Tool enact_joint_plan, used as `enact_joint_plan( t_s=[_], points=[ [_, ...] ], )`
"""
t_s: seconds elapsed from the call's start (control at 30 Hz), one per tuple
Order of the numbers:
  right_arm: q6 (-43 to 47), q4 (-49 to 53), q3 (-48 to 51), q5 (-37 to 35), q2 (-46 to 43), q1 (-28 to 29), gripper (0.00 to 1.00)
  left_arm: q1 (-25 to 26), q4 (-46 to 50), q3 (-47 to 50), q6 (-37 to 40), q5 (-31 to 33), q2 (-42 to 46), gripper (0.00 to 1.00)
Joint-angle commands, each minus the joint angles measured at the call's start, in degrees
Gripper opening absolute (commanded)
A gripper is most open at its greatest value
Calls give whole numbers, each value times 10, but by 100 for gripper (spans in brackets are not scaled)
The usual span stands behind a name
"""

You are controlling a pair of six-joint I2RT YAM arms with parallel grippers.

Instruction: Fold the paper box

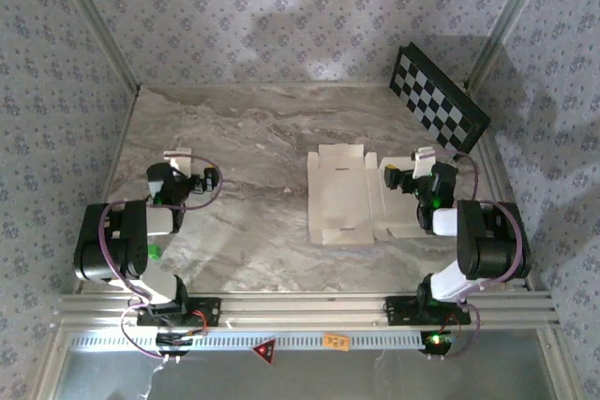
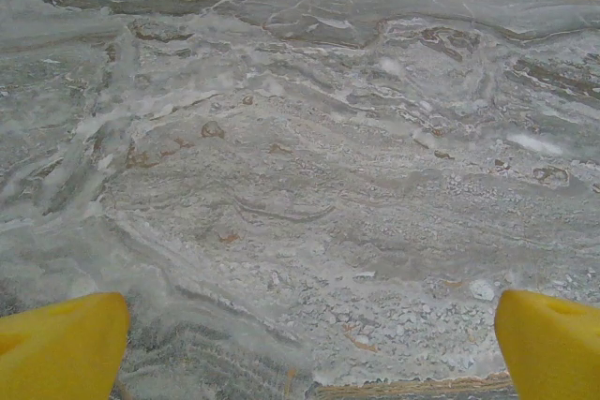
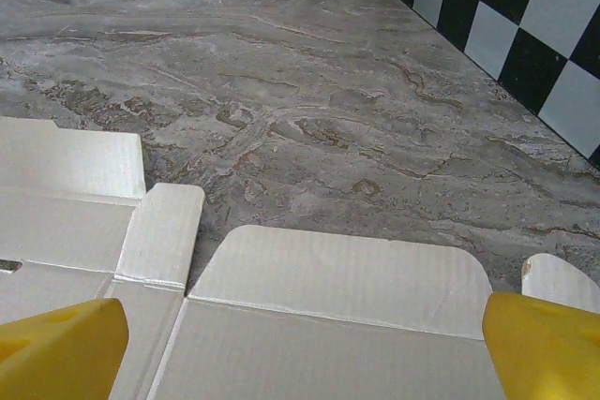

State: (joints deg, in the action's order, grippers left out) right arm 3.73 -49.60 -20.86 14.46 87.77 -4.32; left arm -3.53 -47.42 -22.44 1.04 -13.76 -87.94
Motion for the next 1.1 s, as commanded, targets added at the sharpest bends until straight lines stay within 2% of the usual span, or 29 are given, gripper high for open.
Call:
enact_joint_plan(
  t_s=[0.0,0.87,1.07],
  points=[
    [8,-14,6,9,-1,-2,99,-2,-22,4,8,-13,2,100],
    [5,-10,4,9,0,-3,99,-11,-19,0,-4,-14,0,100],
    [-6,-10,0,-31,0,0,99,-11,-19,1,-4,-13,0,100]
  ],
)
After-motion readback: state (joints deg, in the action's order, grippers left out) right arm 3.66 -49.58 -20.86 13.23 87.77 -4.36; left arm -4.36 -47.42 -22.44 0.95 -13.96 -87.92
